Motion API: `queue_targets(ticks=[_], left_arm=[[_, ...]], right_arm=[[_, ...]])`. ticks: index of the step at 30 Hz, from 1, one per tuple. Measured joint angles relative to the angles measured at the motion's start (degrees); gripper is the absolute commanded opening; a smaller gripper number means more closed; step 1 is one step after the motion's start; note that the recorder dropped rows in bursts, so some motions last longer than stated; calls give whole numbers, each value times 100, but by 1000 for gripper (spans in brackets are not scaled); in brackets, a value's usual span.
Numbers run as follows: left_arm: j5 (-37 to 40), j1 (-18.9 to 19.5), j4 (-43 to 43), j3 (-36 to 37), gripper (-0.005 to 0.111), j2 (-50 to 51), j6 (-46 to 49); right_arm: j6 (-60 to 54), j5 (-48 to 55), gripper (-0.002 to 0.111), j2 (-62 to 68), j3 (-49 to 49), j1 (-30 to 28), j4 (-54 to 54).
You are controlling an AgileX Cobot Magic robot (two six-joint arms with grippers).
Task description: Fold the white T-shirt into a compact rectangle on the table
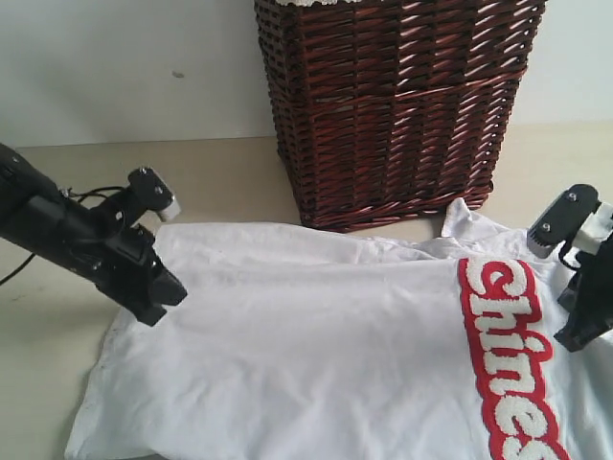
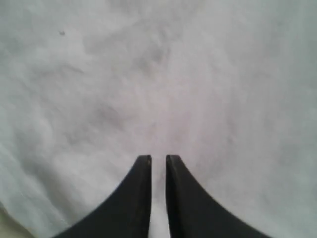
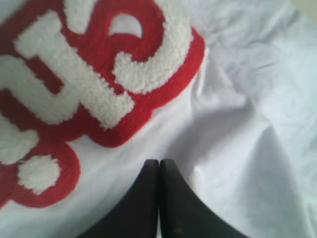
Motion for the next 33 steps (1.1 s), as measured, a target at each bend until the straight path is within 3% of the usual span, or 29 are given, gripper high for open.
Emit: queue_targets(ticks=[2, 3, 6, 8, 13, 18, 21, 27, 33], left_arm=[[249, 0, 52, -189, 9, -322, -282], [364, 0, 157, -236, 0, -480, -479], [1346, 0, 1124, -137, 0, -1096, -1134], [1730, 0, 1501, 64, 0, -1449, -1383], [2165, 0, 2042, 318, 0, -2495, -1928], [2854, 0, 2263, 318, 0, -3415, -2672], [2639, 0, 2274, 357, 0, -4007, -2743], [2218, 0, 1558, 1067, 0, -4390, -2756], [1782, 0, 1200, 2222, 0, -4318, -1866]], right_arm=[[0, 845, 0, -487, -154, 0, 0], [0, 1328, 0, -674, -195, 0, 13], [-73, 3503, 0, -1192, -195, 0, -179], [90, 4145, 0, -1414, -195, 0, -443], [984, 4811, 0, -2356, -274, 0, -1727], [1171, 4500, 0, -3739, -410, 0, -2421], [620, 4251, 0, -4549, -399, 0, -1556], [-791, 4685, 0, -5160, 525, 0, 1900], [-1882, 4549, 0, -4804, 1518, 0, 2317]])
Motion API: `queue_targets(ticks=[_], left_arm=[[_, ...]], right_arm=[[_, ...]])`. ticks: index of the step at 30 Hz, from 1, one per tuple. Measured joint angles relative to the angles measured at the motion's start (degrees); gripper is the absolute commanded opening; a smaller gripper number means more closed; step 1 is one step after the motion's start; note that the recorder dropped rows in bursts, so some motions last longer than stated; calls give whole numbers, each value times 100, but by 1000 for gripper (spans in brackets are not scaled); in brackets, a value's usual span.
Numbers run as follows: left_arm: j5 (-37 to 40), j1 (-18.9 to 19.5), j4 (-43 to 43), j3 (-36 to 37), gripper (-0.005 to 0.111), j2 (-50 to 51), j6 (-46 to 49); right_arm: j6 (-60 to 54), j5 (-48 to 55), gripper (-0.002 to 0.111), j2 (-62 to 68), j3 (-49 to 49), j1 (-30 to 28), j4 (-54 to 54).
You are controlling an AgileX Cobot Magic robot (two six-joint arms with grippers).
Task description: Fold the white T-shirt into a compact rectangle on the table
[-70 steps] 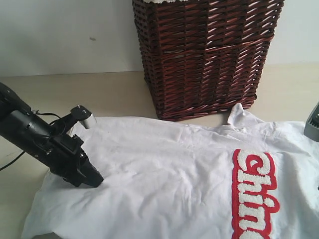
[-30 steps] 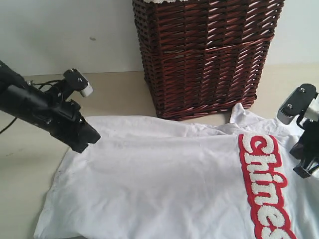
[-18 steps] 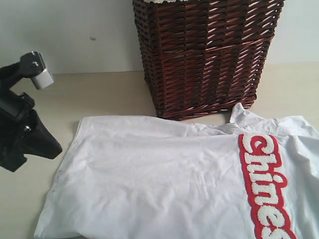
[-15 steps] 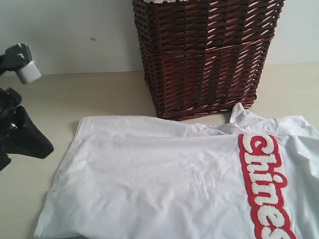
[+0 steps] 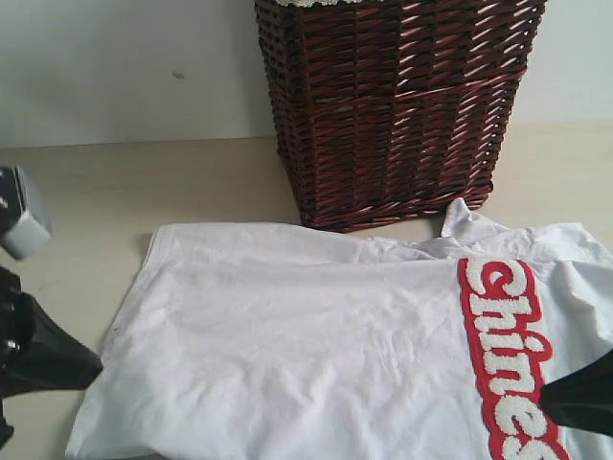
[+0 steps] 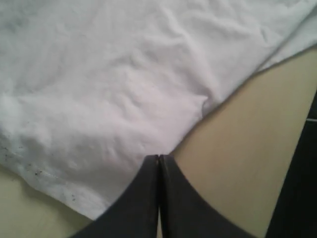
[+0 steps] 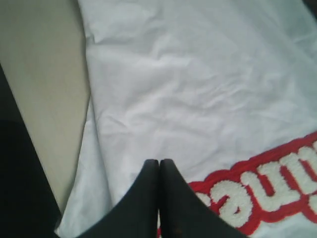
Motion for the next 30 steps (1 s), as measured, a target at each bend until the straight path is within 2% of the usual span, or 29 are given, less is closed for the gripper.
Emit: queue_targets(ticks=[5, 13, 16, 20, 23, 25, 30], left_arm=[[-939, 0, -622, 562, 0, 328, 1136], [-1832, 0, -2176, 601, 0, 928, 3099], [-2177, 0, -2705, 609, 0, 754, 3722], [-2855, 0, -3615, 609, 0, 63, 3900], [-3127, 0, -4431, 609, 0, -542, 3900], [-3181, 0, -4839, 609, 0, -969, 3900], [-3203, 0, -5127, 714, 0, -1886, 3889]], right_arm=[[-135, -174, 0, 354, 178, 0, 0], [-267, -350, 0, 277, 178, 0, 0], [-266, -718, 0, -151, 178, -17, 136], [-85, -1474, 0, -1174, 178, -302, 558], [666, -2268, 1, -2004, 178, -511, 734], [1475, -2838, 7, -2400, 178, -573, 760], [3935, -3649, 23, -2992, 178, -587, 374]])
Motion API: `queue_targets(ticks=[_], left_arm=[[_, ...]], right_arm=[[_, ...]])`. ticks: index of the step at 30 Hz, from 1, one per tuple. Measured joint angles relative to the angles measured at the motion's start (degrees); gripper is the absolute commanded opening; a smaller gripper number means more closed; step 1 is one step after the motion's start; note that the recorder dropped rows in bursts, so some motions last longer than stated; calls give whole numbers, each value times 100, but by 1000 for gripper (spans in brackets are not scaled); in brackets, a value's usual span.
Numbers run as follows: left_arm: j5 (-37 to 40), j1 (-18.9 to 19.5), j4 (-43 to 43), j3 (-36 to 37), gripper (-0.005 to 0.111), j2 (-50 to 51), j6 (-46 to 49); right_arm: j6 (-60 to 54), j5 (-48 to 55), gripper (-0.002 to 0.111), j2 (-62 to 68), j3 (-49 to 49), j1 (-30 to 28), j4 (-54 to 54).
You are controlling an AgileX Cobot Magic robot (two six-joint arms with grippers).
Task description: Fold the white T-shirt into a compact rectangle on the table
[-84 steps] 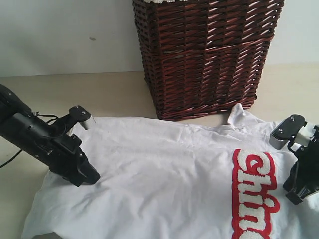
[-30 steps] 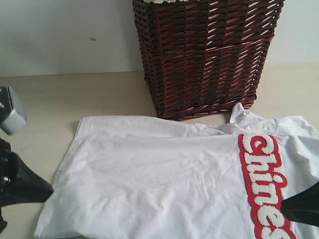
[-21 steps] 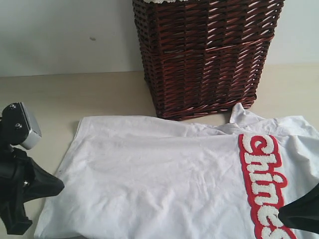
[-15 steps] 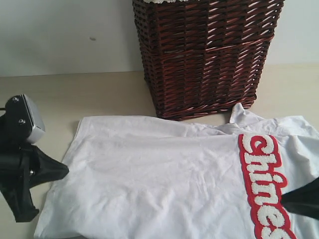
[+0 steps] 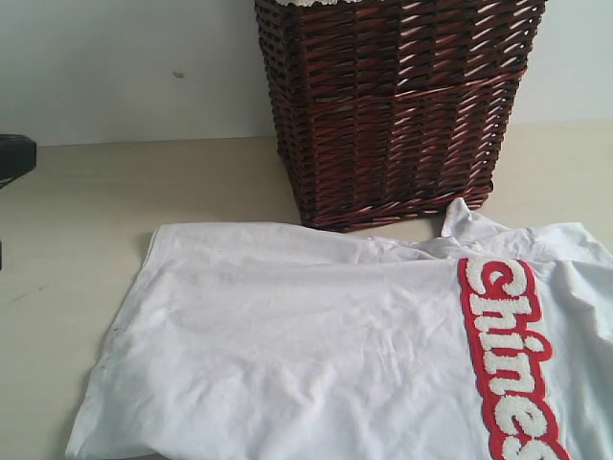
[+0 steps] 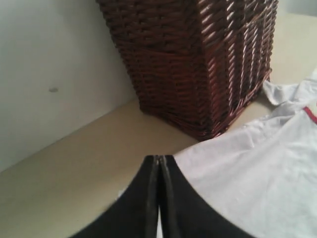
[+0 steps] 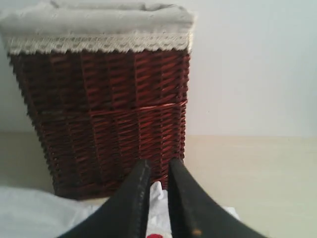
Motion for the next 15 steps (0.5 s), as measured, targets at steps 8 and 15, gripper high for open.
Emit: queue_targets(ticks=[8, 15], left_arm=[[-19, 119, 343, 695, 0, -950, 0], [-315, 736, 205, 1110, 0, -1436, -578]], right_arm=[[704, -35, 24, -430, 0, -12, -575], [785, -191, 24, -574, 177, -12, -1339]])
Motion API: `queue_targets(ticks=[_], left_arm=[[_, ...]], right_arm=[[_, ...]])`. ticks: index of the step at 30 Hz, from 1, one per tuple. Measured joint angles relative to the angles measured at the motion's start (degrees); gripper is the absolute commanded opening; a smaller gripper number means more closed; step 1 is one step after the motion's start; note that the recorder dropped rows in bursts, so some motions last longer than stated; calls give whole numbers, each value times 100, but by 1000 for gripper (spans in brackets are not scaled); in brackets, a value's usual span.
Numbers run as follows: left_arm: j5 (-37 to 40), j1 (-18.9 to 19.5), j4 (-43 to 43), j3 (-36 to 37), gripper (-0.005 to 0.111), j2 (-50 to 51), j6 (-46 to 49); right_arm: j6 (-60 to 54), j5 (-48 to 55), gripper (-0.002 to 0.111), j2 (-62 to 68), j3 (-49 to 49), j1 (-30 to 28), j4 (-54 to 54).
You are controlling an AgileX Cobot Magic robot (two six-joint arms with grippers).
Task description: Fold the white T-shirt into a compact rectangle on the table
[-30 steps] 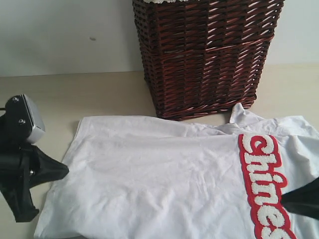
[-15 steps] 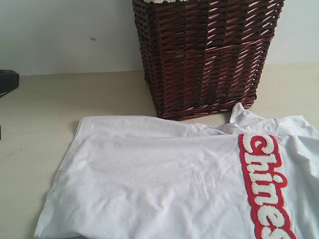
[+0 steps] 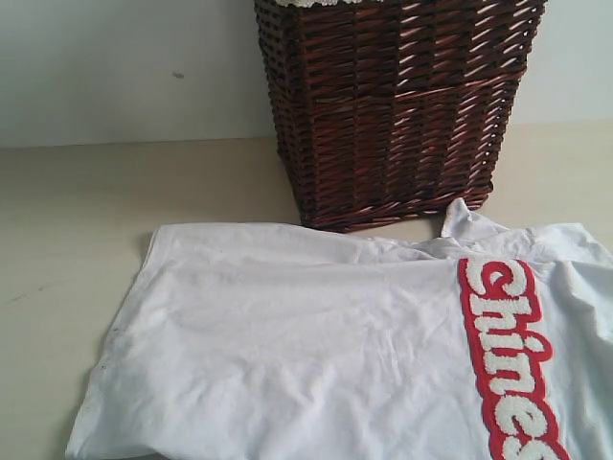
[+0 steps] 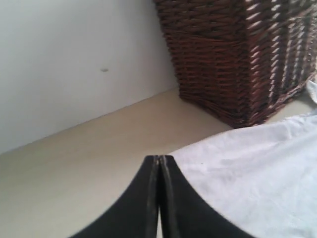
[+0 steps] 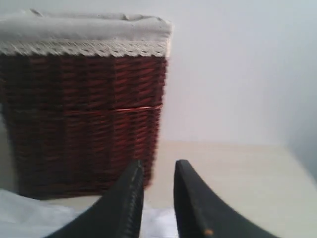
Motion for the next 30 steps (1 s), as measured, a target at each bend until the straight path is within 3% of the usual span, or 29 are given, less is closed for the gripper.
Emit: queue_targets(ticks=[4, 7, 14, 20, 25, 30], left_arm=[[-172, 172, -54, 165, 0, -11, -246], [-174, 185, -54, 224, 0, -11, -273], [-124, 185, -12, 224, 0, 179, -318], [648, 185, 35, 224, 0, 1408, -381], [2152, 185, 1343, -31, 0, 2845, -627], [2521, 185, 2283, -534, 0, 3526, -1106]], right_arm=[[135, -1733, 24, -530, 536, 0, -2254], [159, -2732, 24, -900, 941, 0, -2737], [162, -2355, 24, -1343, 1896, 0, -2898], [162, -1892, 24, -1343, 2045, 0, -2920], [162, -1741, 24, -1343, 2045, 0, -2932], [162, -1732, 24, -1343, 2045, 0, -2932]])
